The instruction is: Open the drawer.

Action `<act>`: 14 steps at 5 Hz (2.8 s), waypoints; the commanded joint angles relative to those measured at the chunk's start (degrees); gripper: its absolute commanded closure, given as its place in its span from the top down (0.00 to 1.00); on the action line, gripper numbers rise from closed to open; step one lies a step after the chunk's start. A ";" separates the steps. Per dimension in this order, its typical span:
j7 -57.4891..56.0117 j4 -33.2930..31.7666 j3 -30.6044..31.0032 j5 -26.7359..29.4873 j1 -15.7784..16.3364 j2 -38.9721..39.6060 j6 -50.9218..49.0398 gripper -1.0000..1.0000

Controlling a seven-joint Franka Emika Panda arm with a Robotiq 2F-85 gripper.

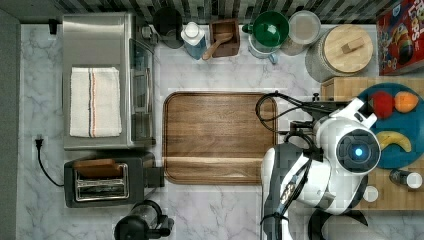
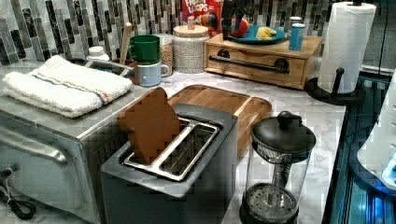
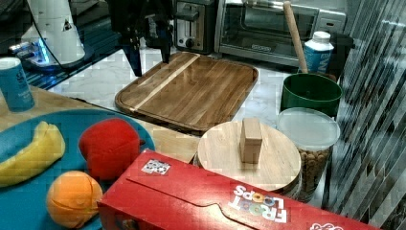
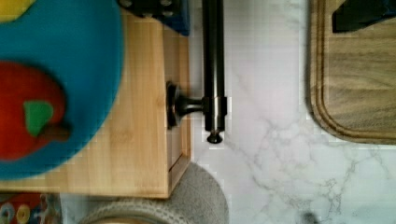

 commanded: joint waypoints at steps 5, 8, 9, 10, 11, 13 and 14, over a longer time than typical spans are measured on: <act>-5.71 -13.89 -1.81 1.85 -2.83 4.36 24.64 1.00; -7.28 -13.78 0.20 4.72 -3.51 8.70 28.77 1.00; 1.78 -13.68 -2.31 -1.94 0.51 6.62 23.47 1.00; 7.21 -14.22 -0.25 -5.20 0.30 6.72 23.83 1.00; 8.67 -14.20 0.57 -2.79 2.47 8.84 26.32 1.00; 4.96 -13.80 9.17 8.11 0.86 13.23 30.23 1.00; 15.81 -14.38 6.26 2.87 8.37 10.21 24.31 1.00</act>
